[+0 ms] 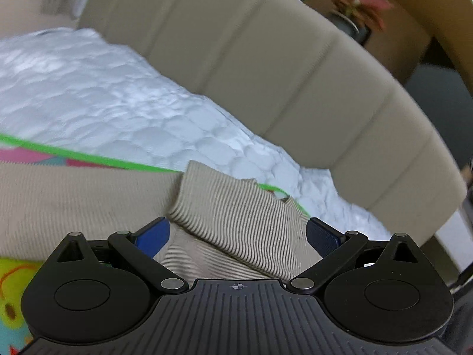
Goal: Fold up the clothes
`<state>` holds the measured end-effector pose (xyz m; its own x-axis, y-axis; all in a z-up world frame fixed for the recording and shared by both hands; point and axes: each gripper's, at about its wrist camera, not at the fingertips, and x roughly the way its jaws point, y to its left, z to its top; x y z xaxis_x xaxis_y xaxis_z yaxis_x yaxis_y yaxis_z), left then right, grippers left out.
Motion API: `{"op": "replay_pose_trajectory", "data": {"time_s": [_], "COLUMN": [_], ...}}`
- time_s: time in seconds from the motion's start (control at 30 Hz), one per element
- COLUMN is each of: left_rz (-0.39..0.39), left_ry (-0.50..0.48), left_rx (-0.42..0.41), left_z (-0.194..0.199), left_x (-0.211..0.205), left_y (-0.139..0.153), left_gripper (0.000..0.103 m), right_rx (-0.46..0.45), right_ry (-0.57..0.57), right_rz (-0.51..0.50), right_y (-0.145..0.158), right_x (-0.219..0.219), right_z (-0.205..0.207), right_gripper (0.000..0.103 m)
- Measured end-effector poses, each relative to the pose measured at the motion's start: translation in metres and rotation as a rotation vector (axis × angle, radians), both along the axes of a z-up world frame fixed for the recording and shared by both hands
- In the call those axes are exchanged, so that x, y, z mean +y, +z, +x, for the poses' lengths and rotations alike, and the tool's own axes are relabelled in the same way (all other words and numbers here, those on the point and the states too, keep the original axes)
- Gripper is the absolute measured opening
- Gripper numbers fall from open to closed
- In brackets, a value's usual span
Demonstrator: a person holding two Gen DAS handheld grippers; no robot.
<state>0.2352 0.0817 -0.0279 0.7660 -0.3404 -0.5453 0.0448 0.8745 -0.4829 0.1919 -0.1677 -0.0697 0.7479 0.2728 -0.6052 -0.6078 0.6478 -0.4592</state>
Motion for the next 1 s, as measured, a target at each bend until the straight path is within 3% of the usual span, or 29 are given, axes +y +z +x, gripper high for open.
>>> {"op": "replay_pose_trajectory", "data": {"time_s": [0.07,0.13,0.2,0.3,0.33,0.4,0.43,0.47,0.6,0.7,0.83,1.0], "left_rz": [0.019,0.042,0.059,0.085,0.093,0.11,0.17,0.213,0.21,0.143,0.027,-0.155], "left_ry": [-0.007,-0.004,-0.005,-0.006,-0.007,-0.007,0.028,0.068,0.095,0.157,0.32,0.583], "left_rx": [-0.011,-0.013,-0.002,0.016,0.022,0.033,0.071,0.11,0.123,0.118,0.141,0.221], "left_z": [0.015,0.031,0.042,0.06,0.066,0.078,0.08,0.081,0.068,0.036,-0.023,-0.089], "left_x": [-0.006,-0.009,-0.014,-0.021,-0.024,-0.029,-0.03,-0.029,-0.013,0.014,0.063,0.126], "left_y": [0.0,-0.004,-0.011,-0.022,-0.026,-0.033,-0.039,-0.044,-0.046,-0.027,-0.015,-0.021], "left_gripper": [0.101,0.101,0.101,0.099,0.098,0.092,0.085,0.086,0.083,0.095,0.095,0.095], "right_rx": [0.012,0.084,0.159,0.192,0.203,0.187,0.183,0.179,0.144,0.101,0.191,0.309], "right_ry": [-0.087,-0.224,-0.371,-0.503,-0.519,-0.535,-0.537,-0.539,-0.549,-0.518,-0.5,-0.489], "right_rz": [0.131,0.304,0.475,0.585,0.599,0.515,0.497,0.479,0.416,0.376,0.549,0.668], "right_y": [0.02,0.031,0.027,0.004,-0.004,-0.012,-0.015,-0.018,-0.012,0.001,0.026,0.026], "right_x": [-0.016,-0.039,-0.056,-0.064,-0.065,-0.049,-0.047,-0.046,-0.044,-0.04,-0.063,-0.081], "right_z": [0.015,0.045,0.079,0.108,0.116,0.125,0.124,0.123,0.124,0.097,0.048,0.015], "right_gripper": [0.015,0.028,0.031,0.035,0.035,0.035,0.036,0.037,0.052,0.063,0.101,0.103]}}
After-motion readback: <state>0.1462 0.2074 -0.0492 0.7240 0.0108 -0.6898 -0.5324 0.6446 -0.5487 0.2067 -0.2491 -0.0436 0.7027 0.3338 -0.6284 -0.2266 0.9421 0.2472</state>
